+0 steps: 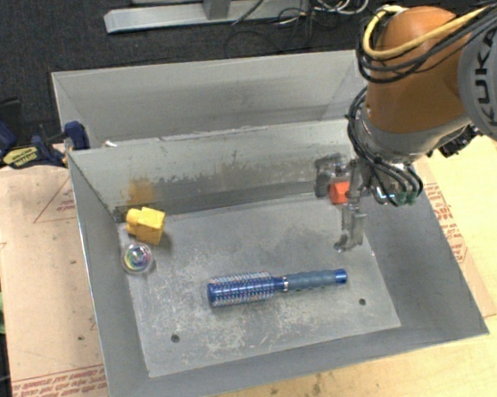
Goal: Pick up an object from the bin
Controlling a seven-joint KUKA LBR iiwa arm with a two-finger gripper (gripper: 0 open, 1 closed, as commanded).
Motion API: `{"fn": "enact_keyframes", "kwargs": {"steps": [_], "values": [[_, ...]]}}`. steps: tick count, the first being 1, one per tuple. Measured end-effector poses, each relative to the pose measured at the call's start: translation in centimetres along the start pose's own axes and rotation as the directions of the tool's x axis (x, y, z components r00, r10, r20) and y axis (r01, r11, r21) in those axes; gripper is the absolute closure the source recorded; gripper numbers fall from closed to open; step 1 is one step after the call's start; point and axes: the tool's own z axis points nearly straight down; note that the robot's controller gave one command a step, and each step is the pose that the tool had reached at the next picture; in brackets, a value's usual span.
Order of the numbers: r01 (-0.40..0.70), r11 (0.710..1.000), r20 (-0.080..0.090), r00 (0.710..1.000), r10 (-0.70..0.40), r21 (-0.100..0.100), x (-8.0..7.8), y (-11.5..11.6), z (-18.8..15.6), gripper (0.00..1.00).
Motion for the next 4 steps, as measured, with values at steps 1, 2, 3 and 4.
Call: {"fn": "enact_keyframes", "kwargs": {"steps": [1, 2, 3, 4], "values": [[0.039, 0.999, 0.000, 0.999, -0.039, -0.002, 2.7, 7.7, 16.5, 0.00], [0.057, 0.998, 0.010, 0.998, -0.057, 0.001, 3.6, 7.7, 12.9, 0.00], [-0.037, 0.999, 0.009, 0.999, 0.037, -0.001, 4.0, 7.9, 11.7, 0.00], [0.099, 0.995, 0.004, 0.995, -0.099, 0.001, 4.2, 7.6, 16.2, 0.00]]}}
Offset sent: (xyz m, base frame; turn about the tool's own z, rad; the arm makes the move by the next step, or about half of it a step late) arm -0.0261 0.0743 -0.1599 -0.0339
